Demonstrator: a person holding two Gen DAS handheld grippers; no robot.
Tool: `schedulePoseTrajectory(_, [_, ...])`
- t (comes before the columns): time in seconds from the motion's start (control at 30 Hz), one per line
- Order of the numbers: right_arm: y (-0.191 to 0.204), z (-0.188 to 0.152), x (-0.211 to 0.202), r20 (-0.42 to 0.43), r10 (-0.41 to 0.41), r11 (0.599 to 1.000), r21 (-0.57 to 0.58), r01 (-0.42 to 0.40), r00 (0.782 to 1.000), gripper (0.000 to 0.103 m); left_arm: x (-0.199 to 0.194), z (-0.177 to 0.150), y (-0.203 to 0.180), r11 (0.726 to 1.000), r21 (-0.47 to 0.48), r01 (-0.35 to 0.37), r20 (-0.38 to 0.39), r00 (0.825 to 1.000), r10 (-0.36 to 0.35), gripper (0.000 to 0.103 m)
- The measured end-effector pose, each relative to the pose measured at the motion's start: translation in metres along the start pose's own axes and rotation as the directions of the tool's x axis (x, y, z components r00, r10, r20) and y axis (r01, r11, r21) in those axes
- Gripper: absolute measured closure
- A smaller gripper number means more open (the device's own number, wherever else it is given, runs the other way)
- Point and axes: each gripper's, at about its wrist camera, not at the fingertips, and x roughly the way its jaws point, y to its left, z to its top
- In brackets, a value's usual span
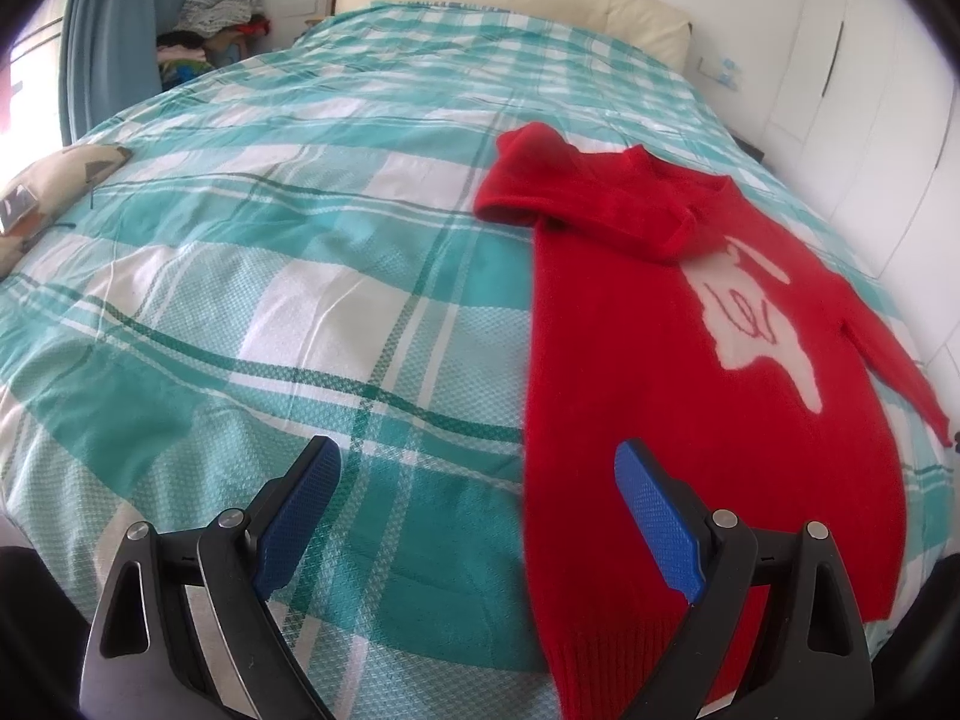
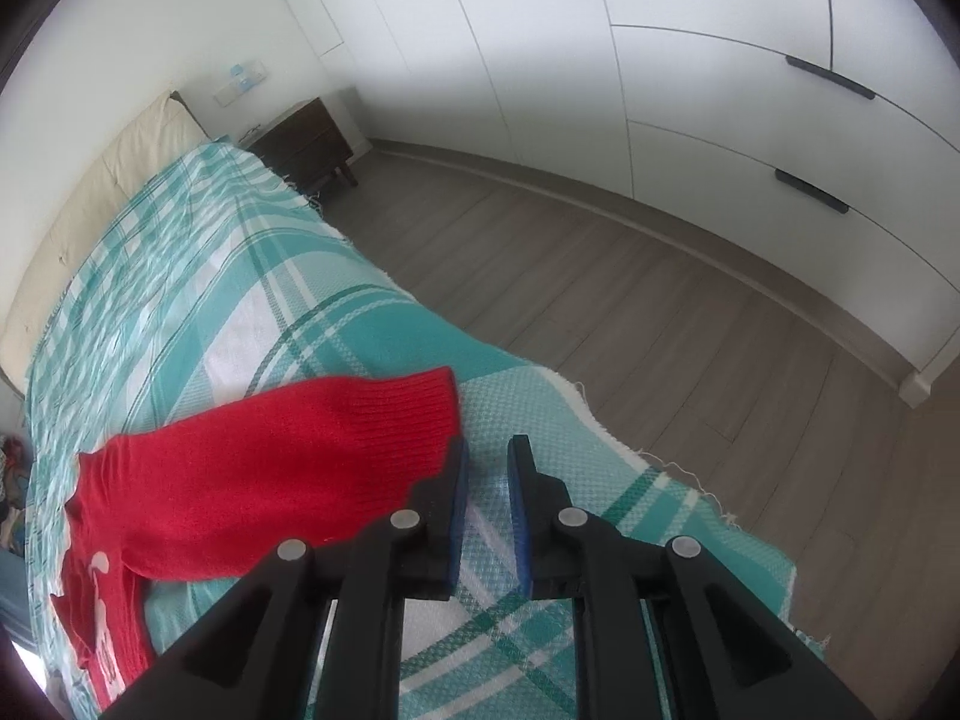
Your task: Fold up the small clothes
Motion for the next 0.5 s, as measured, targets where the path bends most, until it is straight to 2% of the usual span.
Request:
schedulePoseTrajectory(0.07, [0.006,-0.005,-0.018,0.055,0.018,1.000,-0.011,-0.018,0.998,0.089,-0.009,0.002,0.002,1.000,0.011,-0.025,-0.006,1.000,0.025,0.009])
schedulePoseTrajectory(0.13, [0.023,-0.014,-0.039,0.107,0.079,0.994,-0.080,-0.071,0.991,0.088,-0.036,0.010,0.004,0.999,0.034,-0.027,0.047,0.999,0.026,0.009])
schedulePoseTrajectory(0.17, [0.033,-0.021,-0.049,0.130,0.116,0.987,-0.123,-0.100,0.985,0.083,-0.052,0.018,0.005,0.999,0.040,-0.014,0.084,0.996,0.010,0.009])
schedulePoseTrajectory(0.27, [0.065,-0.052,-0.072,0.172,0.236,0.952,-0.240,-0.191,0.956,0.055,-0.096,0.060,0.005,0.996,0.035,0.087,0.169,0.981,-0.092,0.006])
schedulePoseTrajectory(0.33, [0.087,-0.077,-0.079,0.167,0.318,0.909,-0.332,-0.251,0.933,0.050,-0.114,0.096,-0.001,0.984,0.045,0.174,0.198,0.964,-0.180,0.003])
schedulePoseTrajectory(0.37, [0.097,-0.089,-0.080,0.153,0.354,0.883,-0.380,-0.275,0.923,0.050,-0.117,0.115,-0.008,0.972,0.068,0.223,0.185,0.955,-0.232,0.001])
schedulePoseTrajectory(0.43, [0.115,-0.112,-0.080,0.130,0.408,0.833,-0.459,-0.310,0.904,0.050,-0.107,0.149,-0.030,0.943,0.127,0.307,0.105,0.941,-0.320,0.001])
schedulePoseTrajectory(0.5, [0.129,-0.132,-0.077,0.096,0.419,0.796,-0.517,-0.314,0.903,0.050,-0.083,0.176,-0.059,0.906,0.183,0.383,0.015,0.920,-0.392,0.001])
